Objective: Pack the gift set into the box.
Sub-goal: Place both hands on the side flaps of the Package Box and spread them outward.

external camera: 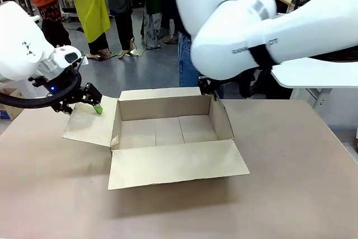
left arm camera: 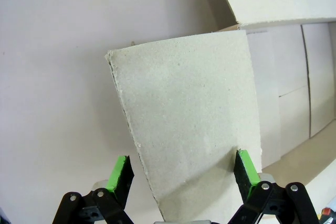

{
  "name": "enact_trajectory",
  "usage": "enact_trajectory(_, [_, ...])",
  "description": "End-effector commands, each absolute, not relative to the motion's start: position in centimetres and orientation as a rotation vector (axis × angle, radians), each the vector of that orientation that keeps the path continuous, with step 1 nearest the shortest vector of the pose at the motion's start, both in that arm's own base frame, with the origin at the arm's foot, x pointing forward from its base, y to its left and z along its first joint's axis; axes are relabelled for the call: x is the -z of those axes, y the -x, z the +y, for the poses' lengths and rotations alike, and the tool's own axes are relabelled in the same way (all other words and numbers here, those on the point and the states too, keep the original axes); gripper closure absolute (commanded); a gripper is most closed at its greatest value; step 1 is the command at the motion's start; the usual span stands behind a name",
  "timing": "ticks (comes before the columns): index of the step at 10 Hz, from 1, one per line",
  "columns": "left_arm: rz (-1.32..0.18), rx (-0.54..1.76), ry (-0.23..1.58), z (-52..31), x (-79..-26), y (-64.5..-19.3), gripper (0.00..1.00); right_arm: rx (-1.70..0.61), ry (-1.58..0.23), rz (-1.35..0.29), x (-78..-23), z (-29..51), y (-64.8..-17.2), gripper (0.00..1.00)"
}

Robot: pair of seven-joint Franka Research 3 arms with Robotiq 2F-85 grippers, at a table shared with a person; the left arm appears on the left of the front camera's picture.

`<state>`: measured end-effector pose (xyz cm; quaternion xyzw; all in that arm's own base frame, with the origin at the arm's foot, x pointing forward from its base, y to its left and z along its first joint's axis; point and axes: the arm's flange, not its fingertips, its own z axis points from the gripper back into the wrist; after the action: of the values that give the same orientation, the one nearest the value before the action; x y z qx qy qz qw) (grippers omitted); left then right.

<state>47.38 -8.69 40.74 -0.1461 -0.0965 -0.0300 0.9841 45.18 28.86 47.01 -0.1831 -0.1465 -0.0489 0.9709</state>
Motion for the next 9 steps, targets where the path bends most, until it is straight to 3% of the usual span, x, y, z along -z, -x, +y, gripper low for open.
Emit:
enact_trajectory(1, [-0.197,0.051,0.277,-8.7,-40.9,-47.2,0.00,0.182,0.226,-0.309,-45.6,23.5,-43.7,0.00])
enact_trajectory(6, [-0.197,0.051,0.277,-8.7,-40.9,-47.2,0.00,0.338,-0.075,-0.258,-39.8,14.4,-43.9,0.00])
enact_trajectory(7, [-0.197,0.051,0.277,-8.7,-40.9,-47.2,0.00,0.359,0.091,-0.264,-41.8,16.2,-44.4,0.00])
enact_trajectory(9, [-0.197,0.051,0.277,-8.7,-40.9,-47.2,0.00,0.359,0.091,-0.264,-41.8,16.2,-44.4,0.00])
